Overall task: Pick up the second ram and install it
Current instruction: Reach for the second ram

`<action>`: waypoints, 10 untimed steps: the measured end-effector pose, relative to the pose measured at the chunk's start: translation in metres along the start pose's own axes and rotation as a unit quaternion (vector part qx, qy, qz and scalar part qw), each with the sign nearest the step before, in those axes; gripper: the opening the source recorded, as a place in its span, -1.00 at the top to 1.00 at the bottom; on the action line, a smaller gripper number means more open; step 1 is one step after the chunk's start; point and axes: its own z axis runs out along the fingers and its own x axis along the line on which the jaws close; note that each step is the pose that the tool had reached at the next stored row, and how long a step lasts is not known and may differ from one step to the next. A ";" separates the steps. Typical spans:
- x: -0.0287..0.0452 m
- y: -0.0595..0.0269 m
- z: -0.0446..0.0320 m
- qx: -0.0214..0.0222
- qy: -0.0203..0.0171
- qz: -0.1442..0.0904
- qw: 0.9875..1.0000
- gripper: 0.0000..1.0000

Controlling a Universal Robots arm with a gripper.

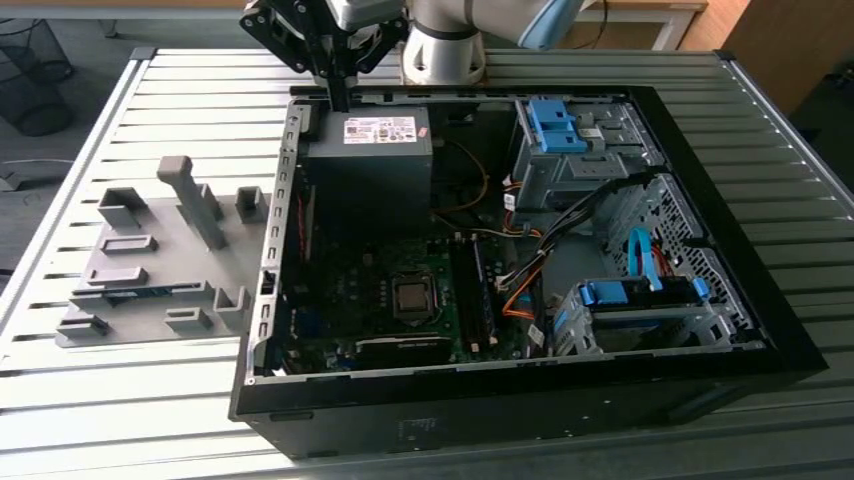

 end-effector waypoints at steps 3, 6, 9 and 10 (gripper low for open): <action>0.0013 -0.0001 0.0000 0.000 0.000 0.000 1.000 0.79; 0.0027 -0.0002 0.0000 0.000 0.000 0.000 1.000 0.79; 0.0037 -0.0003 0.0001 0.000 0.000 0.000 1.000 0.79; 0.0041 -0.0003 0.0001 0.000 0.000 0.000 1.000 0.79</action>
